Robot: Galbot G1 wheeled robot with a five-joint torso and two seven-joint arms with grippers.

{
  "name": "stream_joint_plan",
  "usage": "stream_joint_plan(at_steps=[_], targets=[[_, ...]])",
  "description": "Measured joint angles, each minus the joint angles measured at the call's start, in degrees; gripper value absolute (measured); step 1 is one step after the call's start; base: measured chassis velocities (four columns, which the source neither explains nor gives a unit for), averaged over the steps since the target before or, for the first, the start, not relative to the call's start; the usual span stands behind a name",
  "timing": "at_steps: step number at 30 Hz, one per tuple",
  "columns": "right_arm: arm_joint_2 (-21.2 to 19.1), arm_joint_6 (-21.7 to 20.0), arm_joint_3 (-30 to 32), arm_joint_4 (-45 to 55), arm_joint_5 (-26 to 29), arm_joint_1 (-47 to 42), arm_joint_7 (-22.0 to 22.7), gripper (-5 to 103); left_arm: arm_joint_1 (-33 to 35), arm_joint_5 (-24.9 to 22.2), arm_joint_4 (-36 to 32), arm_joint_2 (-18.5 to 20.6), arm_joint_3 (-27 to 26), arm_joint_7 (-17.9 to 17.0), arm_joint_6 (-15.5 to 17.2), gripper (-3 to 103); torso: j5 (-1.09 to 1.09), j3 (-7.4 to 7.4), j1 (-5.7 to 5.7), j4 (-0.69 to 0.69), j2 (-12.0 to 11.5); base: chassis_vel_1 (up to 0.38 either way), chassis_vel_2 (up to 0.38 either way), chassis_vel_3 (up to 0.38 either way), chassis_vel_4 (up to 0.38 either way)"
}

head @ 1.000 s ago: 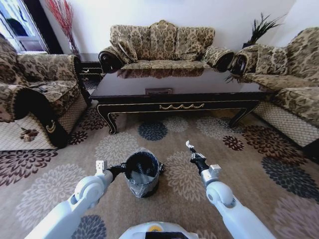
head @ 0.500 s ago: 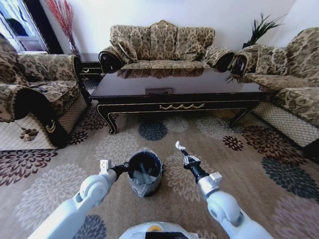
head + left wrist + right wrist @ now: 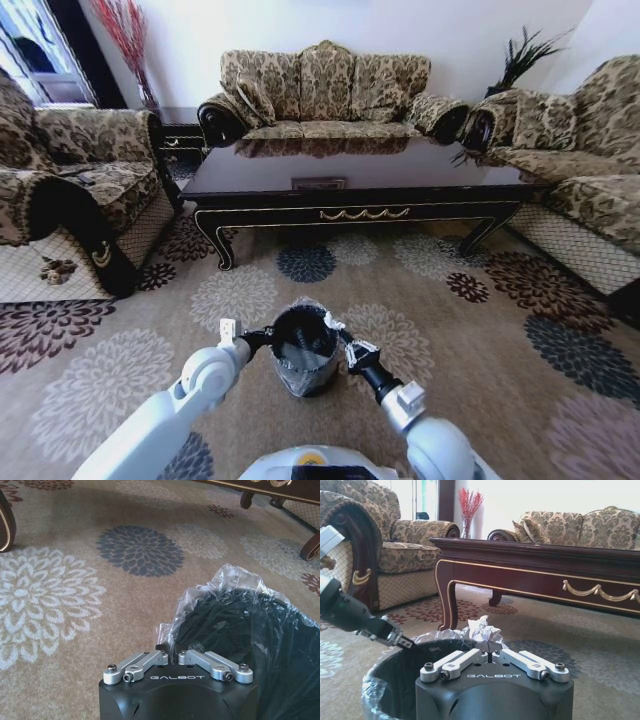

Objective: Move to the front of the table and pick up the trash from the floor, then place it into the trash bin.

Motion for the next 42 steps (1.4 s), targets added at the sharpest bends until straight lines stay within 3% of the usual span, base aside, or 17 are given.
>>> stream_joint_plan(at_steps=[3,6,9,14,15,19,21,28,37,42], targets=[[0.0,0.0,-0.5,-0.5,-0.4,-0.1,0.0,6,0.3,0.0,-0.1,0.0,-0.2,0.0,0.0,3,-0.01,0.01,0.00,-0.01,0.0,0.000,0.000,0.000,0.000],[0.2,-0.1,-0.7,-0.6,-0.5,-0.3,0.0,23,0.7,0.0,-0.3,0.1,-0.6,0.1,0.0,3,0.00,0.00,0.00,-0.01,0.0,0.000,0.000,0.000,0.000],[0.5,-0.2,-0.8,-0.8,-0.5,-0.3,-0.1,28,0.8,0.0,-0.3,0.0,-0.7,0.2,0.0,3,0.00,0.00,0.00,-0.01,0.0,0.000,0.000,0.000,0.000],[0.8,-0.3,-1.0,-0.8,-0.4,-0.7,-0.1,49,1.0,0.1,-0.4,0.1,-0.9,0.2,0.0,3,-0.01,0.00,0.00,-0.01,0.0,0.000,0.000,0.000,0.000],[0.8,-0.3,-1.0,-0.8,-0.4,-0.7,-0.1,49,1.0,0.1,-0.4,0.1,-0.9,0.2,0.0,3,-0.01,0.00,0.00,-0.01,0.0,0.000,0.000,0.000,0.000],[0.9,-0.4,-0.8,-0.6,-0.3,-0.8,-0.1,71,1.0,-0.6,-1.6,1.1,-1.9,0.2,0.0,3,-0.01,0.00,0.00,-0.01,0.0,0.000,0.000,0.000,0.000],[0.9,-0.4,-0.8,-0.4,-0.2,-0.9,-0.1,71,1.1,-0.8,-2.1,1.4,-2.3,0.2,0.1,3,-0.01,0.00,0.00,-0.01,0.0,0.000,0.000,0.000,0.000],[1.8,-0.6,1.0,0.8,2.8,-0.7,0.9,99,3.0,-2.2,-5.3,4.2,-6.0,0.2,0.1,3,-0.01,0.00,0.00,-0.01,0.0,0.000,0.000,0.000,0.000],[2.5,-1.1,4.2,1.3,9.7,1.7,3.1,100,4.5,-3.0,-3.7,5.4,-11.5,0.9,-0.7,3,-0.02,0.00,0.00,-0.01,0.0,0.000,0.000,0.000,0.000],[3.3,-1.0,4.6,-0.7,10.7,3.1,3.6,100,4.8,-4.6,-3.7,6.3,-14.4,1.0,-0.8,3,0.00,0.01,0.00,-0.02,0.0,0.000,0.000,0.000,0.000]])
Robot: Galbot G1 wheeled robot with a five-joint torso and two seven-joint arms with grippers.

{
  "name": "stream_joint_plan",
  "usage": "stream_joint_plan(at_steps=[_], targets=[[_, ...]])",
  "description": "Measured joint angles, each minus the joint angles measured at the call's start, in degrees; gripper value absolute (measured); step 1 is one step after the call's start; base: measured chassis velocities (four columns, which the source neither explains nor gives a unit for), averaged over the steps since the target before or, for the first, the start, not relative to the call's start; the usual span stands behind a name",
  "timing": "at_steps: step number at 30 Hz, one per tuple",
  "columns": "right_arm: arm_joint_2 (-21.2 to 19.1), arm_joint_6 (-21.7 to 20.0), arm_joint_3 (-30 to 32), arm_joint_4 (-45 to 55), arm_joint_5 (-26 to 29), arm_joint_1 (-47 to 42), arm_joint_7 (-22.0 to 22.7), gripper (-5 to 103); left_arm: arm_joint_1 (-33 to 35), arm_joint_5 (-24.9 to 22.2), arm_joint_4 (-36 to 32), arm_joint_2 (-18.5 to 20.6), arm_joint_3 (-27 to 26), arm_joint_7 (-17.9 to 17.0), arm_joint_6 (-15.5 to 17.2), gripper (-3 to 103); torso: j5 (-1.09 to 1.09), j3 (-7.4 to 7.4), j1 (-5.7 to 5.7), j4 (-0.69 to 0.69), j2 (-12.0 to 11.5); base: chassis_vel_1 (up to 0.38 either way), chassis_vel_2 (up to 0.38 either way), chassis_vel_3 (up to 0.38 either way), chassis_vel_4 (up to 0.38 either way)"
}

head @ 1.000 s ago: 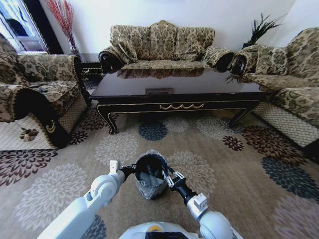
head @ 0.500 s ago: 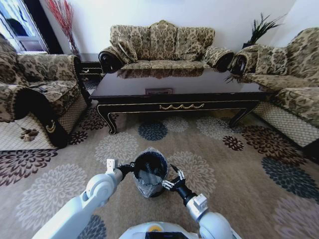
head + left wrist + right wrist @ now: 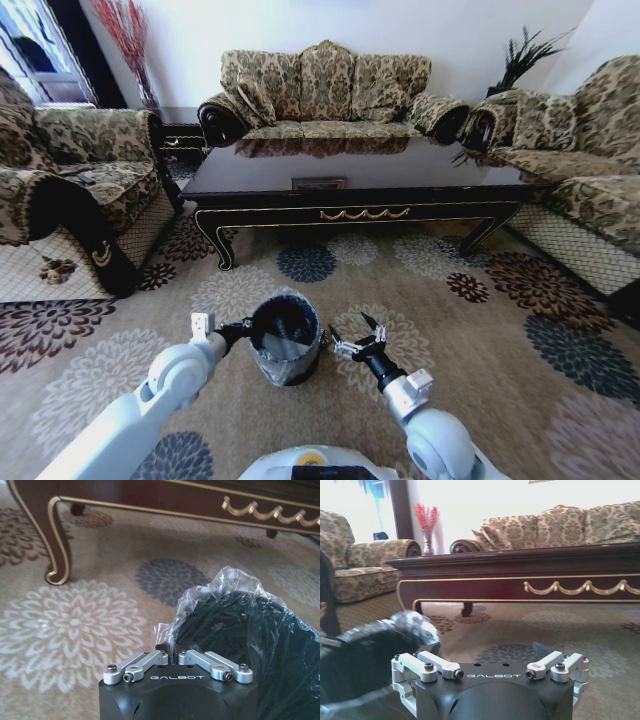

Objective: Move to the front of the table and pick up the trash from the floor, then place it into the trash bin.

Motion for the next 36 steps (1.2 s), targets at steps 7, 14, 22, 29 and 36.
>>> stream_joint_plan(at_steps=[7,14,22,29,36], targets=[[2.8,0.3,0.8,-6.4,1.9,3.8,1.2,100,1.7,-3.8,2.7,1.8,-7.7,1.2,-0.1,3,0.00,0.00,0.00,0.02,0.0,0.000,0.000,0.000,0.000],[6.7,2.0,1.3,-16.1,1.2,5.9,1.5,100,2.3,-6.0,8.4,3.5,-11.5,4.1,-0.2,3,-0.01,0.01,0.00,0.00,0.0,0.000,0.000,0.000,0.000],[10.6,3.1,-0.8,-24.7,-2.3,8.9,1.0,100,2.3,-5.9,12.0,2.5,-12.6,6.0,-1.2,3,-0.01,0.00,0.00,0.01,0.0,0.000,0.000,0.000,0.000],[12.4,4.0,-2.8,-31.1,-6.1,10.9,-0.1,100,1.4,-7.3,13.2,3.0,-12.7,6.4,-1.8,3,-0.01,0.00,0.00,0.00,0.0,0.000,0.000,0.000,0.000],[14.2,6.0,-6.9,-40.4,-9.6,15.9,-1.5,100,0.7,-9.0,13.6,3.9,-10.7,6.8,-5.8,3,0.00,0.00,0.00,0.00,0.0,0.000,0.000,0.000,0.000]])
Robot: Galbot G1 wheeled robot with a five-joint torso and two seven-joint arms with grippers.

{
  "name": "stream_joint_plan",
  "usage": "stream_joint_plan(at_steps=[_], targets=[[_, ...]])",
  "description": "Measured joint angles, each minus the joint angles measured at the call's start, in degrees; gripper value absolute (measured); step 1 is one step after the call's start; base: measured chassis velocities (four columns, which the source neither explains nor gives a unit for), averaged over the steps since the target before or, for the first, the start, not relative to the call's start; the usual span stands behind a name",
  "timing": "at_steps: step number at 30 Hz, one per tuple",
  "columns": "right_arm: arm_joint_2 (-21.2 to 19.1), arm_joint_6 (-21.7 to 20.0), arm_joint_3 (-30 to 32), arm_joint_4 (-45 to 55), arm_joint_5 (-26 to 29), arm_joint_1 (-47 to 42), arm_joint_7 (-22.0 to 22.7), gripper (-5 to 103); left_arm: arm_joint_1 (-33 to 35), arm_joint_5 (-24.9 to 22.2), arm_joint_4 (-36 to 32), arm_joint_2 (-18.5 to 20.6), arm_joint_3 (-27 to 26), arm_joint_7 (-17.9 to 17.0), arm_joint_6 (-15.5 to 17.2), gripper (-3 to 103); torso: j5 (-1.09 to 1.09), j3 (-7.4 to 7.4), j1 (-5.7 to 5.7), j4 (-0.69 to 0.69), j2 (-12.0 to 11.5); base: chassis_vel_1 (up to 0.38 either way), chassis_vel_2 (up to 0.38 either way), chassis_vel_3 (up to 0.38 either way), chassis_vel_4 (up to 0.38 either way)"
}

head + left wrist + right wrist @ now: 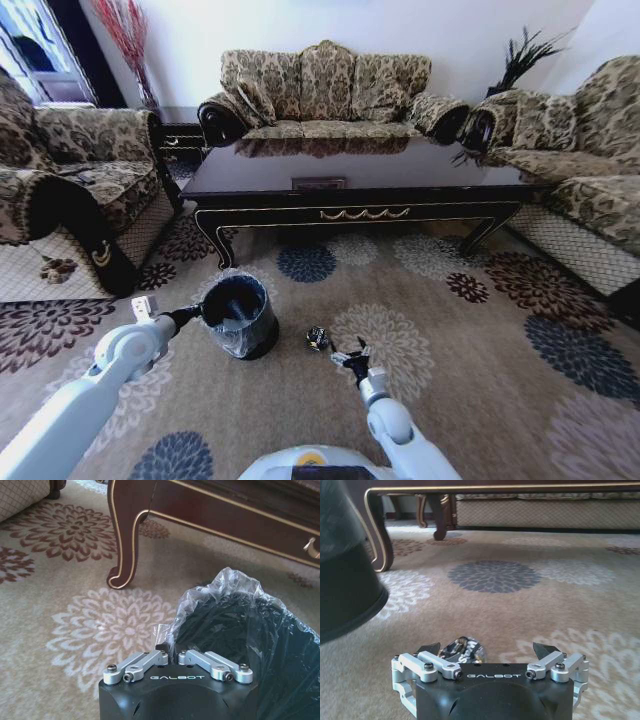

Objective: Move to the front of the table and pick up the trash from the floor, then place it into the trash bin.

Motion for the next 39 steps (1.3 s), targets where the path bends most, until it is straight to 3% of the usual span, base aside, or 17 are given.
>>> stream_joint_plan(at_steps=[8,20,39], targets=[[1.6,2.6,-1.1,-8.0,-1.0,4.8,-1.5,100,1.5,-1.9,-1.0,1.0,0.4,-0.3,-3.3,3,0.00,0.00,0.00,-0.01,0.0,0.000,0.000,0.000,0.000],[4.6,4.1,-3.1,-15.7,-3.2,9.1,-2.0,100,9.4,-0.4,-0.3,-0.8,-6.6,0.0,-3.5,3,0.00,-0.01,0.00,0.02,0.0,0.000,0.000,0.000,0.000],[7.9,4.6,-2.7,-27.4,-2.7,14.2,-2.0,100,8.5,-0.1,-1.1,-0.3,-6.0,-0.2,-3.6,3,0.01,0.00,0.00,0.00,0.0,0.000,0.000,0.000,0.000]])
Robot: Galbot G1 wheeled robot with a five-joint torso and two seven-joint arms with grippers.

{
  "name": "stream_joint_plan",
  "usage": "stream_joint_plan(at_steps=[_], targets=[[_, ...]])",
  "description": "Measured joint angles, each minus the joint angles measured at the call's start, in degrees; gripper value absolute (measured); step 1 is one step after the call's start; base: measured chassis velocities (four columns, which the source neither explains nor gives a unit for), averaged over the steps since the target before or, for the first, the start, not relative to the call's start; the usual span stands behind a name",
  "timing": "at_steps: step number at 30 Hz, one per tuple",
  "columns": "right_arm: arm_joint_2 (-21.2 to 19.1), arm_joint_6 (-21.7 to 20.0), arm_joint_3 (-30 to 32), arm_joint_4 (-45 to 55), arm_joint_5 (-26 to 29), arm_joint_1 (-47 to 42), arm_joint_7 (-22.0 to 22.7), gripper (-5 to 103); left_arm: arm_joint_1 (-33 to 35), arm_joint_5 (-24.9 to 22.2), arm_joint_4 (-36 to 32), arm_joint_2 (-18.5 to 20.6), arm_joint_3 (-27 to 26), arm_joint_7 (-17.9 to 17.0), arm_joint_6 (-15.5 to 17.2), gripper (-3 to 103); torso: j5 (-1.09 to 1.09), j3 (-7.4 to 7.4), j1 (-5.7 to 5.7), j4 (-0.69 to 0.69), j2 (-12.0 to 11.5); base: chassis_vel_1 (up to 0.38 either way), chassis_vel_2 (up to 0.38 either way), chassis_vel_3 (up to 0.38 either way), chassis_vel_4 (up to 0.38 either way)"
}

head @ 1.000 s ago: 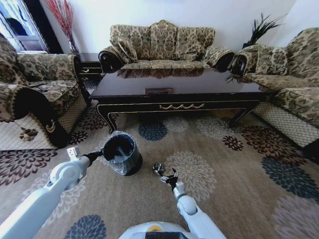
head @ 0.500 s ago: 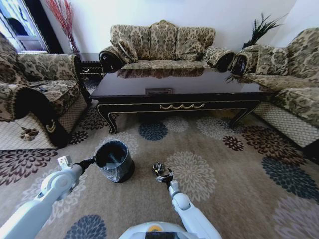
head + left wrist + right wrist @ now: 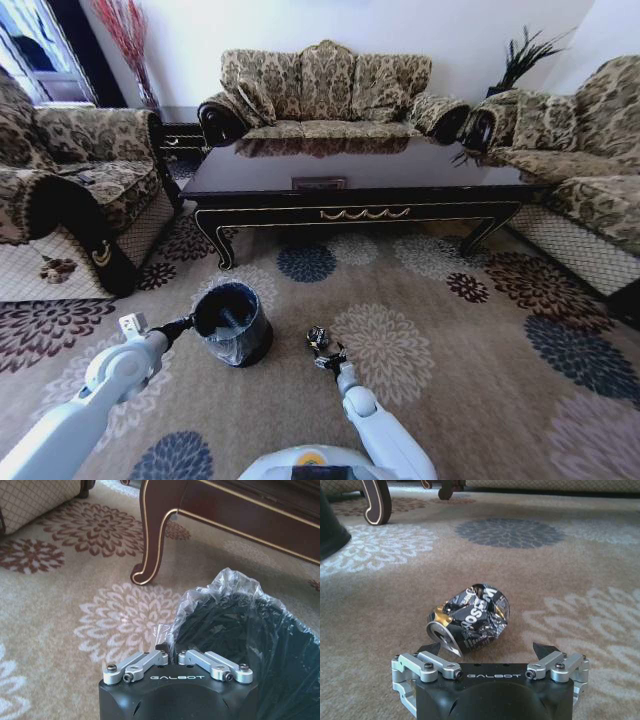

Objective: Move to the front of the table and pick up the trash from the floor, then place it into the trash bin.

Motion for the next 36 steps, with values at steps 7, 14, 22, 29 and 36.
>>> stream_joint_plan(at_steps=[7,14,22,29,36], targets=[[0.5,0.2,-0.1,-1.1,0.0,0.9,-0.3,97,-0.4,-0.1,0.0,0.3,0.0,-0.1,0.0,3,0.00,0.00,0.00,0.00,0.0,0.000,0.000,0.000,0.000],[0.5,0.2,-0.2,-1.1,0.0,0.9,-0.5,71,-0.3,0.1,0.0,0.2,0.1,-0.1,0.0,3,0.00,0.00,0.00,0.00,0.0,0.000,0.000,0.000,0.000],[0.4,0.4,-0.2,-0.5,-0.2,0.7,-0.2,44,-0.3,0.0,-0.3,0.5,0.0,-0.2,0.0,3,0.00,0.00,0.00,0.00,0.0,0.000,0.000,0.000,0.000],[0.1,0.4,0.0,0.2,-0.2,0.1,-0.1,18,0.0,0.0,-0.6,0.3,-0.1,-0.2,0.0,3,0.00,0.00,0.00,0.00,0.0,0.000,0.000,0.000,0.000],[0.0,0.5,0.2,0.7,-0.2,-0.1,-0.1,0,0.3,0.0,-0.9,0.4,-0.5,-0.2,0.0,3,0.00,0.00,0.00,0.00,0.0,0.000,0.000,0.000,0.000]])
